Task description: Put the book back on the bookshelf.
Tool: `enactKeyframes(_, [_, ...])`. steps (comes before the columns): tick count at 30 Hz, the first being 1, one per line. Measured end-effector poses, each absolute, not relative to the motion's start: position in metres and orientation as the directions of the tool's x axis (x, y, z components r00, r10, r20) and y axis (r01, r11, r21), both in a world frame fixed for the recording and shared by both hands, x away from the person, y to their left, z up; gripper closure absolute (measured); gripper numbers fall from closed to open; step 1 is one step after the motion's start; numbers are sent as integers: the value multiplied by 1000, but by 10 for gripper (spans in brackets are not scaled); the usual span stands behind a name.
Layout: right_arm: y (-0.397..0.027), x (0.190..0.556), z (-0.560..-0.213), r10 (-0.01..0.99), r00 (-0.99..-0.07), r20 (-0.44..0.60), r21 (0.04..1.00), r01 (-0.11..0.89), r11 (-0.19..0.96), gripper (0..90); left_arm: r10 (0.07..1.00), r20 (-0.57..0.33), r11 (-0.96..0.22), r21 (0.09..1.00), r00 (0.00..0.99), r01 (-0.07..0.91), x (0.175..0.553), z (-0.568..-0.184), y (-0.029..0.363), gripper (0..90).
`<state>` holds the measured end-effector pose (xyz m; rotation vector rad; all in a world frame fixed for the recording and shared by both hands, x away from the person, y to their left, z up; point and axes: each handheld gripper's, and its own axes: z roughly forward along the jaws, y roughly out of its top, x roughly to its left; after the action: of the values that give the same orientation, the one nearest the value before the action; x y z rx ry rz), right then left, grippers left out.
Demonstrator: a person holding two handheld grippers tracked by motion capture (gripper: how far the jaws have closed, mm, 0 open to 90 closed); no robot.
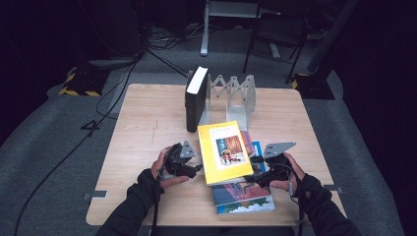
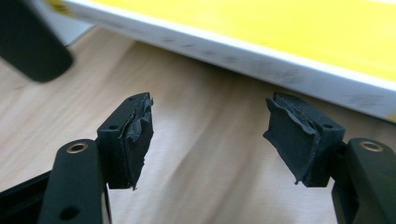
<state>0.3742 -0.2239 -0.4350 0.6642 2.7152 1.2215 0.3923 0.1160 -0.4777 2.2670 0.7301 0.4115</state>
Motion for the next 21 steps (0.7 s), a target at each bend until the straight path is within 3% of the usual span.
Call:
enactKeyframes(10, [-236, 375, -420, 395, -917, 63, 743, 307, 595, 261, 668, 119, -570, 716, 734, 403, 416, -480, 117, 304])
enactKeyframes(21, [-241, 385, -403, 487, -873, 37, 786, 326, 525, 329, 694, 98, -533, 735, 713, 418, 429, -478, 117, 305])
